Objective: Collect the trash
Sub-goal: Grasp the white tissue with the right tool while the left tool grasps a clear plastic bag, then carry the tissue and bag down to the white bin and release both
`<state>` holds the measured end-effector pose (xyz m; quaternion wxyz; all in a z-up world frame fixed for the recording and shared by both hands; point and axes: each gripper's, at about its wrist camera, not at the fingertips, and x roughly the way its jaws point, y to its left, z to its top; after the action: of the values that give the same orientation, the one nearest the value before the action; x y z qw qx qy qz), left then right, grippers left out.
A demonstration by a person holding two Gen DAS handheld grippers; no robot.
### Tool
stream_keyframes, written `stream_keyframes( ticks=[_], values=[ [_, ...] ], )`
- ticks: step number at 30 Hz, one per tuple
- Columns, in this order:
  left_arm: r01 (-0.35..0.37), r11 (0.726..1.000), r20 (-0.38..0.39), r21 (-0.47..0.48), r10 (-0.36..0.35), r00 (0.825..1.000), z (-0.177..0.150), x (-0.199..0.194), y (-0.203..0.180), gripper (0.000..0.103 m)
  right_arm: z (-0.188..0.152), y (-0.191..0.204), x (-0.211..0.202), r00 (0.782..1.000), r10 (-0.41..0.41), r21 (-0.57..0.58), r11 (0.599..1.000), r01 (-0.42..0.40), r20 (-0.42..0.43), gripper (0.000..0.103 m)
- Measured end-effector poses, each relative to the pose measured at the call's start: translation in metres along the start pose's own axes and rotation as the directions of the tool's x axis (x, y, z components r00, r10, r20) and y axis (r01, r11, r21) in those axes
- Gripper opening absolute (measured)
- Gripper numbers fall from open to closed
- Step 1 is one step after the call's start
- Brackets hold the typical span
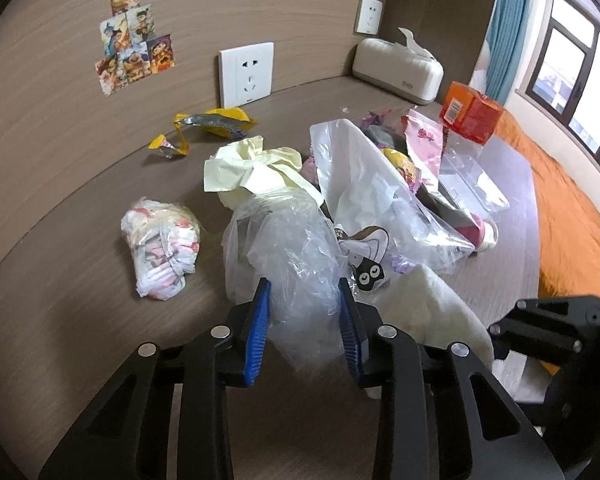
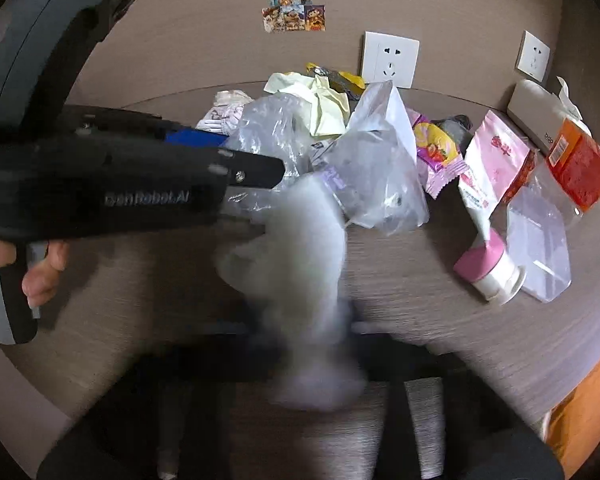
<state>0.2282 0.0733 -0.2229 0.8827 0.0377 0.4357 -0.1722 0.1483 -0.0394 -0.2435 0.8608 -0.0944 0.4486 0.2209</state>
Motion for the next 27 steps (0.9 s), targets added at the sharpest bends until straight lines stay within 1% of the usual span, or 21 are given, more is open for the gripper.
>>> stream_keyframes(
  ticks=[4, 8, 10, 13, 16, 17, 19, 22, 25, 27],
  values=[
    [-0.012, 1.000, 0.021, 0.019, 0.011, 1.000, 0.002, -0.016, -0.003, 0.030, 0.001, -0.006, -0.019, 1.000, -0.019, 0.022, 1.000, 0.019, 0.022, 0.016],
    [-0.006, 0.998, 0.047, 0.057, 0.004, 0.999, 0.006, -0.052, -0.013, 0.030, 0.005, -0.012, -0.067, 0.994, -0.032, 0.059, 0.998, 0.026, 0.100, 0.016],
    [0.001, 0.997, 0.061, 0.080, -0.006, 0.998, 0.008, -0.071, -0.022, 0.030, 0.007, -0.016, -0.100, 0.988, -0.054, 0.070, 0.997, 0.044, 0.148, 0.016],
    [0.040, 0.994, 0.084, 0.101, -0.049, 0.995, 0.012, -0.098, -0.041, 0.030, 0.011, -0.025, -0.133, 0.977, -0.103, 0.086, 0.992, 0.089, 0.186, 0.016],
    [0.090, 0.987, 0.097, 0.136, -0.104, 0.990, 0.015, -0.114, -0.071, 0.030, 0.000, -0.042, -0.168, 0.962, -0.181, 0.113, 0.981, 0.160, 0.204, 0.016],
    [0.109, 0.982, 0.099, 0.153, -0.125, 0.987, 0.017, -0.118, -0.085, 0.030, -0.003, -0.046, -0.173, 0.960, -0.193, 0.120, 0.978, 0.171, 0.203, 0.016],
    [0.155, 0.971, 0.094, 0.184, -0.174, 0.980, 0.018, -0.121, -0.114, 0.030, -0.020, -0.063, -0.195, 0.952, -0.238, 0.160, 0.965, 0.209, 0.194, 0.016],
    [0.207, 0.953, 0.082, 0.223, -0.230, 0.970, 0.016, -0.119, -0.158, 0.030, -0.049, -0.088, -0.216, 0.943, -0.289, 0.217, 0.944, 0.250, 0.168, 0.016],
    [0.245, 0.936, 0.068, 0.253, -0.270, 0.961, 0.013, -0.110, -0.203, 0.030, -0.093, -0.127, -0.237, 0.930, -0.347, 0.286, 0.909, 0.302, 0.121, 0.016],
    [0.274, 0.923, 0.041, 0.269, -0.295, 0.954, 0.008, -0.096, -0.239, 0.030, -0.119, -0.151, -0.246, 0.927, -0.365, 0.311, 0.894, 0.323, 0.086, 0.016]
  ],
)
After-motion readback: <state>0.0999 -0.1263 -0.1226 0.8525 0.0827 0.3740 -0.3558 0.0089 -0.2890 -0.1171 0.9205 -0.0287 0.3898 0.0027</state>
